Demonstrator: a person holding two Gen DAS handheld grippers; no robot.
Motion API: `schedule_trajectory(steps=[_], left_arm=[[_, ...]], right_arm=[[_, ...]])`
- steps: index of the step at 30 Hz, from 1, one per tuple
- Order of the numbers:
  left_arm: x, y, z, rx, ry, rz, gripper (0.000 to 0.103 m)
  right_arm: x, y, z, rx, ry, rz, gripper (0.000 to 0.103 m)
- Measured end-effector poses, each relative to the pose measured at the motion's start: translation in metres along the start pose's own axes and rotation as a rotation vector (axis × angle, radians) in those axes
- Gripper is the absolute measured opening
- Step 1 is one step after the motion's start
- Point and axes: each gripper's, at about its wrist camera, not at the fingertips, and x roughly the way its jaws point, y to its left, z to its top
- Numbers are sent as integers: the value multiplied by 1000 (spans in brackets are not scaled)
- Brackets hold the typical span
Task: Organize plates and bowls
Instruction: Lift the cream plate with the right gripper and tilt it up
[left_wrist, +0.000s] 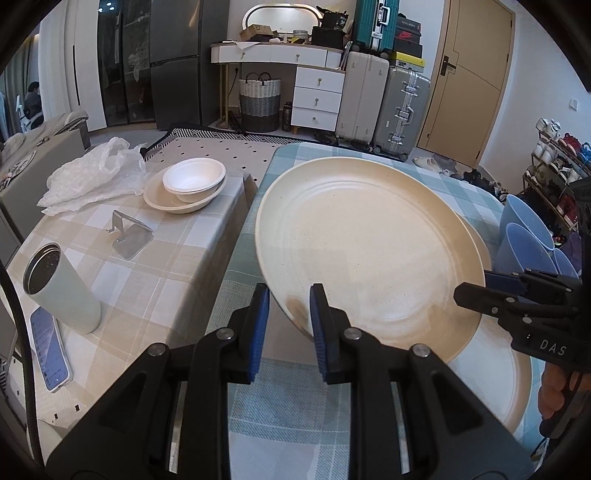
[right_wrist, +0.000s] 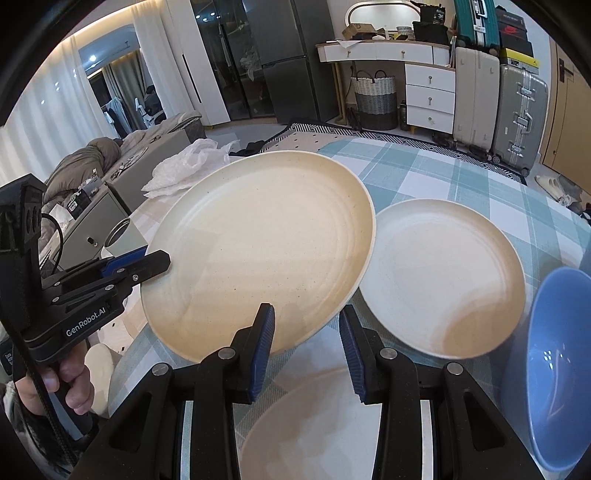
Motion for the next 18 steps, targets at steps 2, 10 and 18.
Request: schedule_trajectory(steps=[2, 10, 18], left_arm=[[-6, -7, -2, 7, -3, -5, 19], [-34, -42, -15, 40, -19, -23, 20], [-56, -71, -27, 69, -26, -52, 21]], right_arm=[[-6, -1, -5, 6, -5, -2, 37], [-36, -10, -26, 20, -34, -21, 37], [-61, -19, -44, 37, -55, -35, 37]])
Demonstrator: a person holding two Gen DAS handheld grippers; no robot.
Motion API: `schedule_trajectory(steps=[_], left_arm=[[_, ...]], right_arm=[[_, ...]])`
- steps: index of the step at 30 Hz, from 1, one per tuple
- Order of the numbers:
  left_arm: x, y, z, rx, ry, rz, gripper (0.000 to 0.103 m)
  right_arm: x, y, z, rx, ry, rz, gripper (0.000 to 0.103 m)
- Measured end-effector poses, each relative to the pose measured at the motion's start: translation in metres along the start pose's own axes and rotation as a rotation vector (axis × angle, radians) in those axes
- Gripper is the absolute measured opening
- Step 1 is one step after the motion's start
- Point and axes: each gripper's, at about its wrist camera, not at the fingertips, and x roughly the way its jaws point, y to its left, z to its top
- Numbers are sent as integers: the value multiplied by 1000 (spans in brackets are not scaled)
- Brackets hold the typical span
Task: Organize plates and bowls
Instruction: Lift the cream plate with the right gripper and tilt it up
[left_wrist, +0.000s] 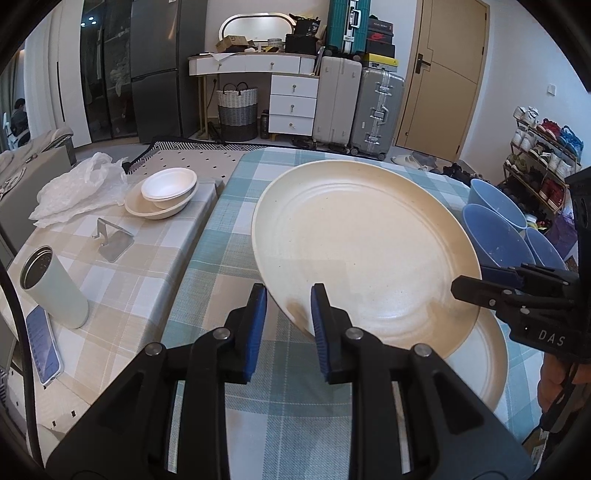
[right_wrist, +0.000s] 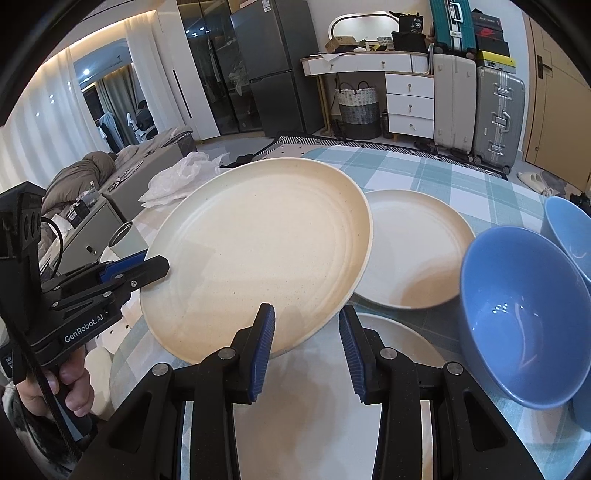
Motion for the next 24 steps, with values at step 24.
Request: schedule_trajectory(steps=[24], left_arm=[[-54, -40, -36, 80, -28, -61, 22]], right_arm=[[-49, 1, -47, 46, -48, -57, 37]])
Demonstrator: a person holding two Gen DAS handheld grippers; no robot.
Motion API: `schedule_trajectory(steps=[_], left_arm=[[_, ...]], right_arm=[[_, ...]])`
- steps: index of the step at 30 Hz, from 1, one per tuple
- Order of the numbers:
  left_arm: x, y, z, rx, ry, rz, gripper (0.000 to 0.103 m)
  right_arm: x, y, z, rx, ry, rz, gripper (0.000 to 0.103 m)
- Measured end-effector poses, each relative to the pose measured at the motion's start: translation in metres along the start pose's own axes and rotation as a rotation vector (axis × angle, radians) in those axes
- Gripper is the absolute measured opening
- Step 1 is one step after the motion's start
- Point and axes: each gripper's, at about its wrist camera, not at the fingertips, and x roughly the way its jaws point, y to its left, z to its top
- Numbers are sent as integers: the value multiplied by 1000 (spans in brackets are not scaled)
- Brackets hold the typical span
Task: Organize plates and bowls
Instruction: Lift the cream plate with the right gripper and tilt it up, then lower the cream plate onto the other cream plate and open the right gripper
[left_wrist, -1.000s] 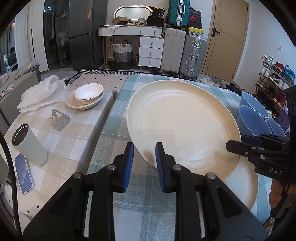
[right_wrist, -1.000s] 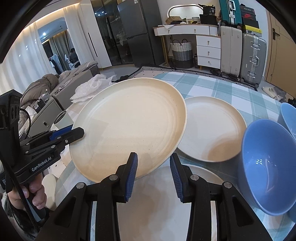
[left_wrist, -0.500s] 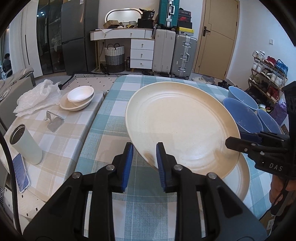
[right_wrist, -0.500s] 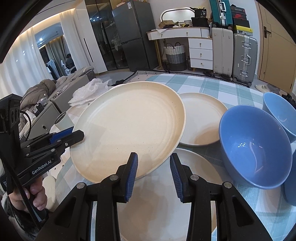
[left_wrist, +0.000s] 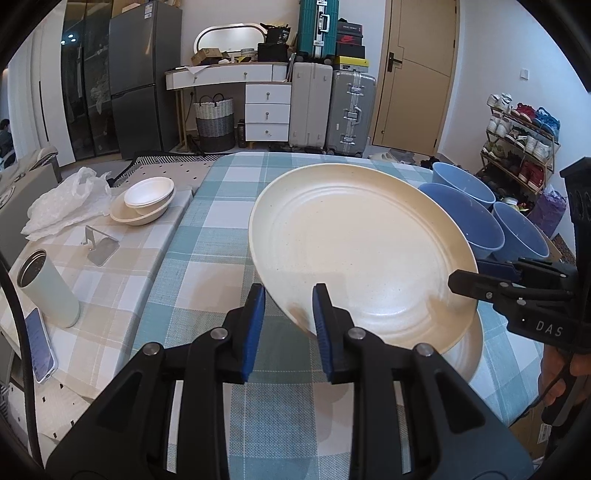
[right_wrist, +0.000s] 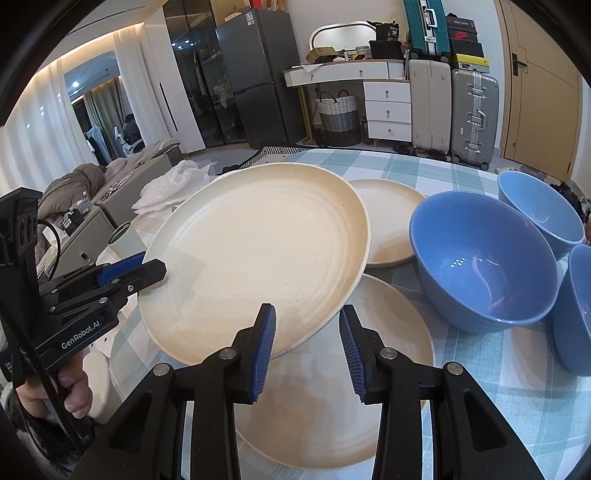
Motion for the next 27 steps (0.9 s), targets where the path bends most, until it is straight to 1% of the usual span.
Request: schedule_trajectory(steps=[10, 16, 27], left_arm=[[1, -14, -11, 19, 10, -32, 23], [6, -22, -16, 43, 21, -42, 23], [26, -36, -26, 74, 52, -49, 24]], right_arm=[[-16, -7, -19, 16, -11, -34, 37], [-18, -13, -29, 40, -6, -47, 37], [-17, -25, -45, 69, 14, -85, 37]])
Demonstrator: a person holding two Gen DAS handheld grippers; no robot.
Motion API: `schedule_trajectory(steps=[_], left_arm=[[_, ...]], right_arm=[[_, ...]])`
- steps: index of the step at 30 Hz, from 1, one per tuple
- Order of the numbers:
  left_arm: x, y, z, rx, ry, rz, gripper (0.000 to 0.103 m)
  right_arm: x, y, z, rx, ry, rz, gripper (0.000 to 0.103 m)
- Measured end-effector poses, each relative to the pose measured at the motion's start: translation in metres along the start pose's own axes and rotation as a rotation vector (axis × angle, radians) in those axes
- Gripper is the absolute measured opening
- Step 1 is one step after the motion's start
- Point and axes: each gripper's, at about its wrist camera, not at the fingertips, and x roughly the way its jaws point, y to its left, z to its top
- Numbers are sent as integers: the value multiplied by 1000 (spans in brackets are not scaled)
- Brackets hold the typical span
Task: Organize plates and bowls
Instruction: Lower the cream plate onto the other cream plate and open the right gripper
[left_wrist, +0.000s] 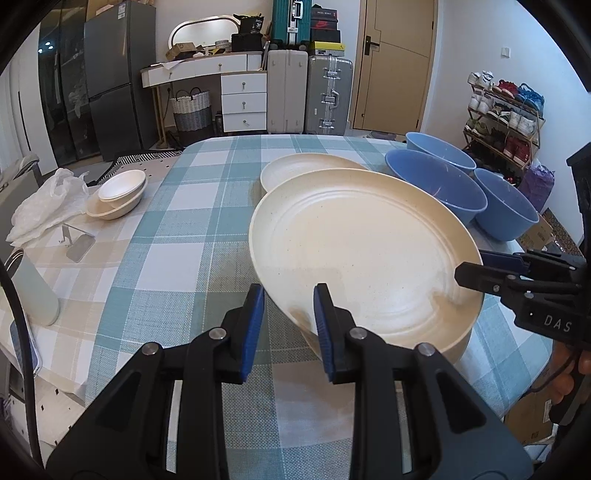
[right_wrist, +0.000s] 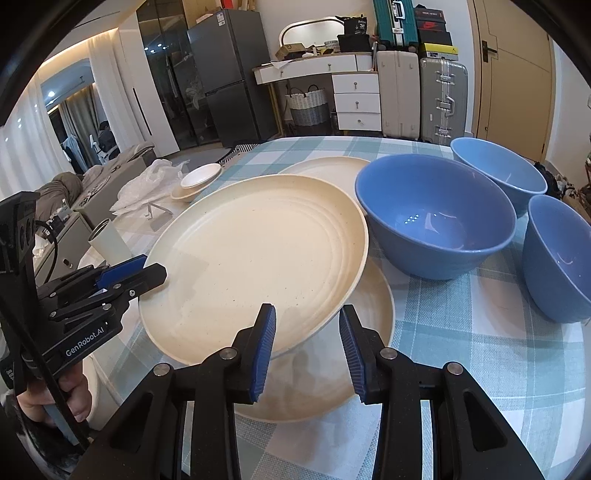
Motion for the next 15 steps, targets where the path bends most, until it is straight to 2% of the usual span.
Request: schedule_trajectory(steps=[15], left_arm=[[24, -12, -15, 65, 20, 7, 24]], right_arm=[[10, -12, -15, 16, 31, -32, 37]])
